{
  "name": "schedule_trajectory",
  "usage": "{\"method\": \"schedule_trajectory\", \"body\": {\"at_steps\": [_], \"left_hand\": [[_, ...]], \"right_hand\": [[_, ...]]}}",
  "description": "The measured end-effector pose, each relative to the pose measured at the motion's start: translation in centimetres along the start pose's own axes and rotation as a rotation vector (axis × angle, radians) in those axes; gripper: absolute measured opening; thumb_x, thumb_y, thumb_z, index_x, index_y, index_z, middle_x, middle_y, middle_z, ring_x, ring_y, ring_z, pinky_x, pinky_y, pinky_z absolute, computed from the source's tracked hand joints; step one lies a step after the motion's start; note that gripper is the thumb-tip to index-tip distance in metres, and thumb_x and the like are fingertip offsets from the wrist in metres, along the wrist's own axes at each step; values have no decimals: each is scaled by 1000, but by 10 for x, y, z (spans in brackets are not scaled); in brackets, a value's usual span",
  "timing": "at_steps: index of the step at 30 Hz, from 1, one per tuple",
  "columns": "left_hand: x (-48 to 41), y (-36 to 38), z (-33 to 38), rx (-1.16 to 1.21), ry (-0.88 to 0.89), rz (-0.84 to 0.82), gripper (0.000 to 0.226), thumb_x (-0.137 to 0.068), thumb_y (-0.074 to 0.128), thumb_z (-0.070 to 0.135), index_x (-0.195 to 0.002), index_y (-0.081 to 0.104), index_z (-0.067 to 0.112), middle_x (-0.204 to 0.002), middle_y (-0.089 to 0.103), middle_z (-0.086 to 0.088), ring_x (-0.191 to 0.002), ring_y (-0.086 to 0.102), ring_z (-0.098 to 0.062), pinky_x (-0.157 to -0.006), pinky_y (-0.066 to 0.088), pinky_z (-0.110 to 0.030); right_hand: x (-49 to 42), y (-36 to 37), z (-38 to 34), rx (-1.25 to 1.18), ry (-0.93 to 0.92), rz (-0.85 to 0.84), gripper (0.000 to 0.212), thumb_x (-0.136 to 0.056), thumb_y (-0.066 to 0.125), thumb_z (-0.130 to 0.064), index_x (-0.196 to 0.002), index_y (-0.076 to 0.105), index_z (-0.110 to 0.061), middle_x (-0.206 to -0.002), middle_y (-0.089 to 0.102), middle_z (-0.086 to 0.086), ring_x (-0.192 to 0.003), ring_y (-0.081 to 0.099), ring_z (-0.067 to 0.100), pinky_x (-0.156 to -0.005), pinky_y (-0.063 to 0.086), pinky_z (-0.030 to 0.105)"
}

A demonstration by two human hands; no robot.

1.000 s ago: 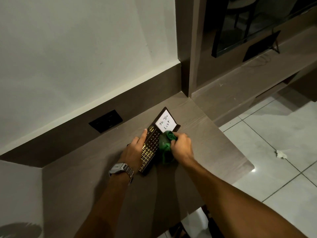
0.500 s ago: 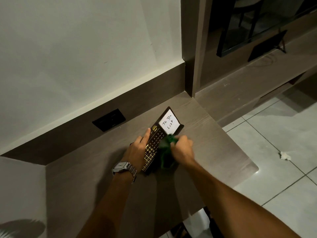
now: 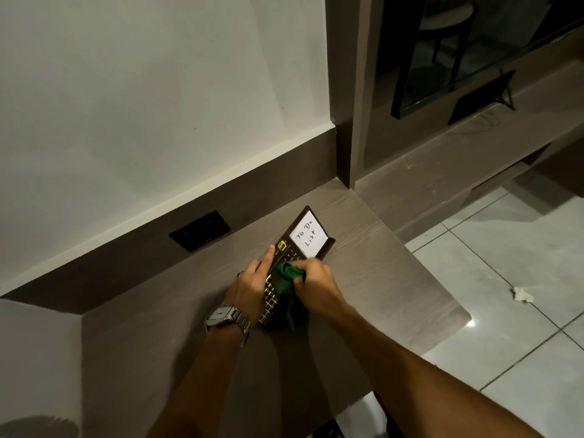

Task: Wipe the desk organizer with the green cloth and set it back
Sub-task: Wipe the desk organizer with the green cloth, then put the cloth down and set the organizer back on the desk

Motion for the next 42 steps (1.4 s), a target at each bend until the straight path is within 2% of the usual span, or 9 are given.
{"method": "schedule_trajectory", "body": {"at_steps": [2, 5, 7, 12, 17, 20, 25, 31, 42], "left_hand": [[2, -2, 2, -8, 17, 21, 79, -86, 62, 2, -146, 11, 15, -112, 56, -19, -82, 61, -32, -74, 56, -47], [1, 4, -9, -4, -111, -41, 75, -94, 45, 4, -147, -2, 27, -122, 51, -16, -89, 57, -28, -80, 53, -42], [-1, 10, -15, 20, -185, -122, 72, -95, 37, 15, -145, -10, 35, -128, 46, -11, -93, 53, -22, -83, 48, -38], [3, 12, -19, 18, -192, -121, 87, -93, 53, 25, -140, -20, 32, -139, 40, -11, -115, 49, -23, -101, 42, -42], [1, 19, -24, -146, -261, -231, 122, -75, 74, 31, -135, -31, 37, -147, 30, -6, -121, 46, -22, -98, 47, -40], [-16, -5, -6, -190, -243, -138, 114, -71, 66, 57, -138, -25, 41, -151, 27, -3, -131, 38, -25, -103, 42, -48], [-105, -23, 78, -169, -46, 37, 94, -76, 58, 65, -147, 11, 27, -151, 32, -5, -139, 29, -26, -109, 32, -48], [-191, 67, 148, -195, 65, -48, 90, -80, 29, 77, -148, 4, 24, -158, 15, -4, -145, 9, -23, -114, 26, -45], [-226, 186, 121, -213, -24, -164, 106, -73, 12, 88, -146, -13, 17, -159, -12, -7, -144, -16, -23, -115, -8, -42]], "right_hand": [[0, -3, 4, 69, 11, -101, 32, -90, 52, -5, -114, 69, -18, -108, 69, 2, -91, 66, 8, -66, 55, 14], [-6, -48, 2, -73, 30, 58, 36, -90, 57, 2, -122, 66, -12, -111, 72, 9, -103, 69, 24, -90, 57, 38], [-9, -82, 8, -285, 102, 170, 33, -90, 59, 0, -122, 63, -10, -107, 73, 12, -96, 72, 28, -87, 59, 47], [-14, -178, 40, -539, 267, 509, 29, -93, 61, -6, -120, 59, 2, -106, 70, 17, -82, 70, 27, -74, 60, 38], [-34, -224, 59, -684, 261, 543, 22, -93, 58, 1, -113, 55, -8, -110, 67, 21, -86, 69, 32, -85, 57, 46], [-49, -242, 63, -745, 240, 547, 23, -93, 56, 4, -112, 53, -8, -111, 66, 22, -96, 68, 37, -88, 56, 51], [-80, -268, 72, -802, 227, 535, 27, -94, 55, 4, -119, 53, -7, -113, 67, 21, -100, 67, 36, -90, 55, 51], [-127, -287, 104, -881, 232, 558, 36, -94, 55, 5, -126, 52, -9, -116, 64, 22, -105, 65, 38, -89, 55, 56], [-180, -279, 162, -856, 264, 543, 45, -92, 58, 2, -126, 50, -26, -119, 61, 8, -111, 60, 29, -89, 56, 53]]}}
Point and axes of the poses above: each hand's wrist, its own x-axis away from the middle knuckle, its own y-axis out of the palm, z = x × y, the point moved 10 cm from there along -x, towards the middle knuckle
